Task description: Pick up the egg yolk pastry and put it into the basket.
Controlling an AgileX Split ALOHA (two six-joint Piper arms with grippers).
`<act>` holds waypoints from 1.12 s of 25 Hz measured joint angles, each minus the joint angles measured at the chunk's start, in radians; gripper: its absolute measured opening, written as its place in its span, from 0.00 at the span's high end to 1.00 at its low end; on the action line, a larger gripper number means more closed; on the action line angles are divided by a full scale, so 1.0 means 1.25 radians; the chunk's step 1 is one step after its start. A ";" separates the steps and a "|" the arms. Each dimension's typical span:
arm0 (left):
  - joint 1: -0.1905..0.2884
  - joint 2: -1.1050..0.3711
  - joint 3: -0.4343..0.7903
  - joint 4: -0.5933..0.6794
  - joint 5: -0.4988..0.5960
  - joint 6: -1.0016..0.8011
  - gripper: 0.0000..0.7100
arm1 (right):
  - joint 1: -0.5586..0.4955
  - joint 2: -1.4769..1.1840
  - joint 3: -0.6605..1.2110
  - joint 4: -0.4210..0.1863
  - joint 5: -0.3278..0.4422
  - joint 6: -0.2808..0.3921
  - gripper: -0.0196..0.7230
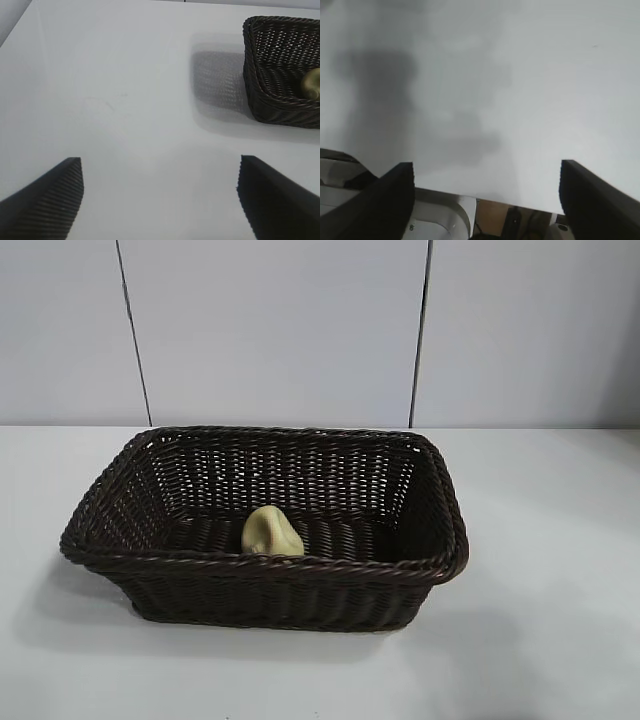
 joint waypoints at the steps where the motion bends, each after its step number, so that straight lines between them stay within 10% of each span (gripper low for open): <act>1: 0.000 0.000 0.000 0.000 0.000 0.000 0.15 | 0.000 -0.021 0.000 0.000 0.001 0.000 0.21; 28: 0.000 0.000 0.000 0.000 0.000 0.000 0.15 | -0.051 -0.423 0.000 0.007 0.025 0.000 0.21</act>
